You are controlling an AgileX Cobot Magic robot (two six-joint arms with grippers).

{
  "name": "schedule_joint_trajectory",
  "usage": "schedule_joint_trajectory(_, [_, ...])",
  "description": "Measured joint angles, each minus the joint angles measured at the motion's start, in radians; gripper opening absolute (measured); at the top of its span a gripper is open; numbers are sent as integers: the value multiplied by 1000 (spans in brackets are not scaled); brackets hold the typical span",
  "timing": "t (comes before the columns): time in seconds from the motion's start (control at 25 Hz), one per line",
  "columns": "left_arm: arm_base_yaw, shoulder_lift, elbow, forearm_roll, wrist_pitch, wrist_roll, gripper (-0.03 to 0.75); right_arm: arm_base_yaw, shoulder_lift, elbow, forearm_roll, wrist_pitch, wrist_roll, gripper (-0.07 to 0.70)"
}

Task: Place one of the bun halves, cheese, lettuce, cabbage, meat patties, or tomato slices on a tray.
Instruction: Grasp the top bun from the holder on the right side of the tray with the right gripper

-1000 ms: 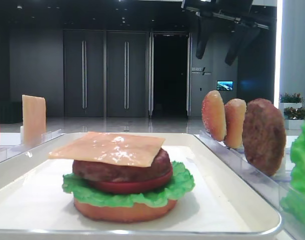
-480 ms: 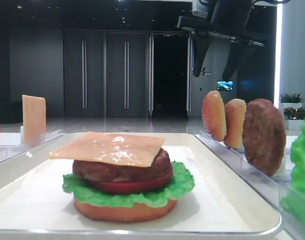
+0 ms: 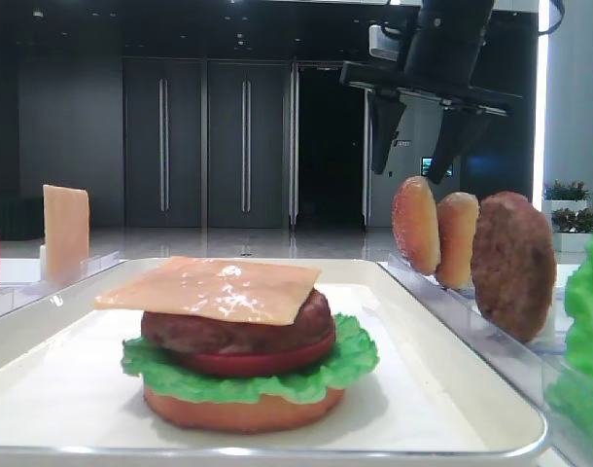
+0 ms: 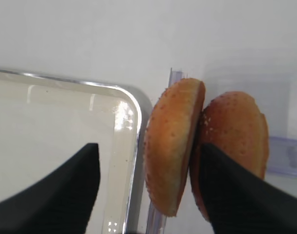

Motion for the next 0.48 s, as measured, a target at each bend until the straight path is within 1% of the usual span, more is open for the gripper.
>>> schedule_joint_trajectory(0.48, [0,0,0,0,0,0,535,0,44,-1,0,-14,0,450])
